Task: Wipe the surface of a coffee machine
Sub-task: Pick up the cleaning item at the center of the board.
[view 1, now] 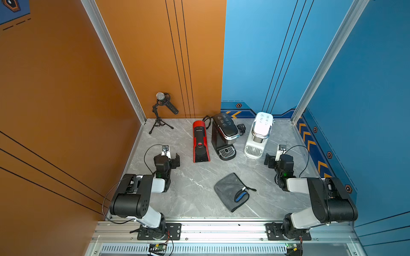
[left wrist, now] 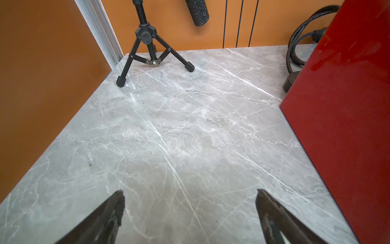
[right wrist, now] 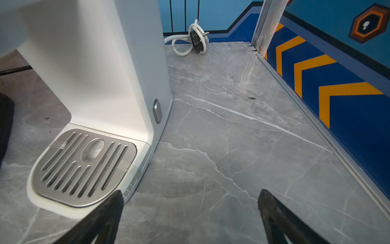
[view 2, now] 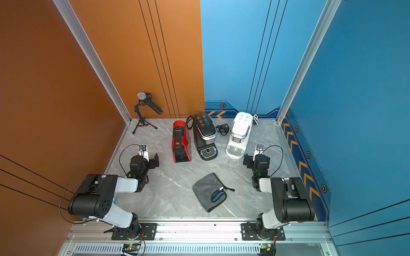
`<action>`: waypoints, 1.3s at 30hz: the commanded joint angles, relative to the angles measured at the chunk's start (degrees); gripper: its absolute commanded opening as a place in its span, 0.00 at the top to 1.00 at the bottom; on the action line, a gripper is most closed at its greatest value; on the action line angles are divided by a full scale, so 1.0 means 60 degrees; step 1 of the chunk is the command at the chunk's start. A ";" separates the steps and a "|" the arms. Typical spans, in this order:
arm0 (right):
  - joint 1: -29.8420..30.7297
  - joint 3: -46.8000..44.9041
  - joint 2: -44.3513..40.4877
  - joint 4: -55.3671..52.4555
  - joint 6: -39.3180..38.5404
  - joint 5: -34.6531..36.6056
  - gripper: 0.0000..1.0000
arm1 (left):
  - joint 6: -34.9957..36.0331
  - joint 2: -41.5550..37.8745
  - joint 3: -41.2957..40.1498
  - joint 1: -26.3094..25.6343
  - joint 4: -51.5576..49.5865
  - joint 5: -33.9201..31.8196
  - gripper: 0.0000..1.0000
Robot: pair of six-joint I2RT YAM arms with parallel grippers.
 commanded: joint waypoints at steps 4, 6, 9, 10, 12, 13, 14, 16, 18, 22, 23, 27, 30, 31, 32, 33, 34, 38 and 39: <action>0.0018 0.0188 0.0111 0.0231 -0.0063 -0.0165 0.00 | 0.0112 0.0088 0.0166 -0.0064 0.0158 0.0073 0.02; 0.0018 0.0189 0.0111 0.0235 -0.0061 -0.0168 0.00 | 0.0119 0.0091 0.0177 -0.0066 0.0158 0.0073 0.02; 0.0018 0.0189 0.0110 0.0232 -0.0062 -0.0158 0.00 | 0.0119 0.0093 0.0176 -0.0063 0.0144 0.0070 0.02; 0.0018 0.0190 0.0111 0.0232 -0.0061 -0.0160 0.00 | 0.0116 0.0095 0.0174 -0.0063 0.0143 0.0063 0.02; 0.0018 0.0184 0.0111 0.0233 -0.0062 -0.0160 0.00 | 0.0120 0.0084 0.0177 -0.0063 0.0144 0.0064 0.02; 0.0018 0.0190 0.0115 0.0231 -0.0072 -0.0165 0.00 | 0.0119 0.0084 0.0174 -0.0063 0.0143 0.0061 0.02; 0.0018 0.0189 0.0105 0.0231 -0.0061 -0.0178 0.00 | 0.0118 0.0097 0.0170 -0.0070 0.0143 0.0067 0.02; 0.0004 0.0190 0.0113 0.0231 -0.0062 -0.0183 0.00 | 0.0119 0.0084 0.0175 -0.0063 0.0143 0.0059 0.02; 0.0003 0.0190 0.0117 0.0233 -0.0065 -0.0178 0.00 | 0.0120 0.0085 0.0177 -0.0066 0.0143 0.0060 0.02; 0.0016 0.0185 0.0119 0.0232 -0.0061 -0.0165 0.00 | 0.0119 0.0070 0.0155 -0.0077 0.0156 0.0010 0.02; 0.0019 0.0183 0.0111 0.0232 -0.0061 -0.0146 0.00 | 0.0094 0.0076 0.0157 -0.0094 0.0158 -0.0083 0.02; 0.0126 0.0175 -0.0120 0.0044 -0.0175 -0.0048 0.00 | 0.0083 0.0050 0.0123 -0.0149 0.0173 -0.0244 0.02; 0.0397 0.0800 -0.1232 -0.2312 -0.0015 0.0401 0.00 | 0.0366 -0.0499 0.0015 -0.0593 0.0130 -0.1179 0.02; 0.0365 0.1376 -0.1638 -0.3791 0.0601 0.0540 0.00 | 0.0569 -0.0833 -0.0095 -0.0840 0.0026 -0.1537 0.02; 0.0246 0.2035 -0.1920 -0.5516 0.1267 0.0690 0.00 | 0.0774 -0.1249 -0.0252 -0.1121 0.0026 -0.1806 0.02; 0.0114 0.2507 -0.2074 -0.6460 0.1852 0.0693 0.00 | 0.1000 -0.1638 -0.0409 -0.1365 0.0041 -0.1991 0.02; -0.0007 0.2729 -0.2152 -0.6968 0.2141 0.0493 0.00 | 0.1184 -0.1910 -0.0488 -0.1563 0.0022 -0.2185 0.02; -0.0506 0.3117 -0.2260 -0.7898 0.2998 -0.1281 0.00 | 0.0854 -0.3214 -0.0795 -0.2180 -0.0038 -0.3192 0.02; -0.0517 0.3159 -0.2282 -0.8042 0.3076 -0.1691 0.00 | 0.0356 -0.3637 -0.0910 -0.2127 -0.0071 -0.2867 0.02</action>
